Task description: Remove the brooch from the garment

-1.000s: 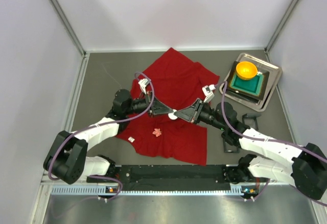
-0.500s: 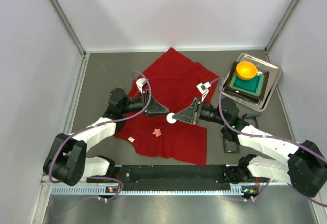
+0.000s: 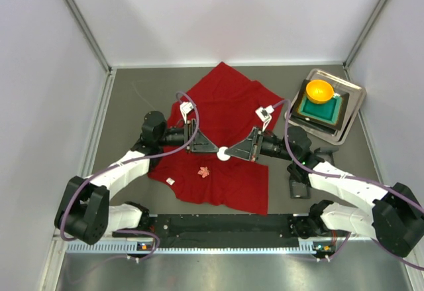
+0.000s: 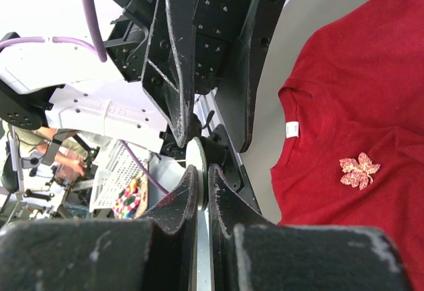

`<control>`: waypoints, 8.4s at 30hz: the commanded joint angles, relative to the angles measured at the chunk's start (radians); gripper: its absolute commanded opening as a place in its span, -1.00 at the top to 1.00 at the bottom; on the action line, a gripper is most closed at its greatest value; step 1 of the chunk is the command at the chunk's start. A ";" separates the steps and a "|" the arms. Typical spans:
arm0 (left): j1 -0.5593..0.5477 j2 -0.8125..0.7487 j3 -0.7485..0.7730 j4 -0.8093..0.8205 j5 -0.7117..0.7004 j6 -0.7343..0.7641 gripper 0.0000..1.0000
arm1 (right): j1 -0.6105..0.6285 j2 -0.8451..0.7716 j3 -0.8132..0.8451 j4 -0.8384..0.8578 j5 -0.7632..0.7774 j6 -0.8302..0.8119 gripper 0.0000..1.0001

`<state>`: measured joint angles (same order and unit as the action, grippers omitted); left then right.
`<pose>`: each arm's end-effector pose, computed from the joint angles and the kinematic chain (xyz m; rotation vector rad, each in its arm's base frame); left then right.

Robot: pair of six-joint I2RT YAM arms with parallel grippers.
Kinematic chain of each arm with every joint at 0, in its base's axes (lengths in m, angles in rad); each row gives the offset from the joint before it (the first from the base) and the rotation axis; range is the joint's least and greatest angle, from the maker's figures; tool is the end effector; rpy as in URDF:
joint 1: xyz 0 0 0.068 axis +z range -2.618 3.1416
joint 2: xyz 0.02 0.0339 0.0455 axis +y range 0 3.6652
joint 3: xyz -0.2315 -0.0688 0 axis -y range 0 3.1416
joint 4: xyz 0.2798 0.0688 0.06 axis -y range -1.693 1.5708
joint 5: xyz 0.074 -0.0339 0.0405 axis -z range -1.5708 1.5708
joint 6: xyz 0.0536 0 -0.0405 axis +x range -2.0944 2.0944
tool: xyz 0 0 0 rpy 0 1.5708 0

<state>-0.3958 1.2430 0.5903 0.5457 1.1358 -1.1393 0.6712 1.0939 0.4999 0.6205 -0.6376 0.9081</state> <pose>0.2583 -0.1606 0.2001 0.3116 2.0799 -1.9759 0.2121 0.2092 0.2154 -0.3796 1.7956 1.6714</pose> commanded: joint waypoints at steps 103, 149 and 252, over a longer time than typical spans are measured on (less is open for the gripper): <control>-0.028 0.088 0.005 0.241 0.001 -0.189 1.00 | 0.053 -0.022 0.043 -0.134 0.093 0.193 0.50; -0.026 0.157 -0.007 0.413 0.061 -0.338 1.00 | 0.082 0.077 0.086 -0.137 -0.024 -0.038 1.00; -0.673 -0.171 0.283 -0.559 -1.119 1.656 1.00 | 0.130 -0.078 0.470 -1.090 0.648 0.770 0.55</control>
<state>-1.0500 1.0611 0.8364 -0.0383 0.0162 0.4862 0.8009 1.0389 0.9512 -0.5217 0.0429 1.6466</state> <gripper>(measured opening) 0.023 0.208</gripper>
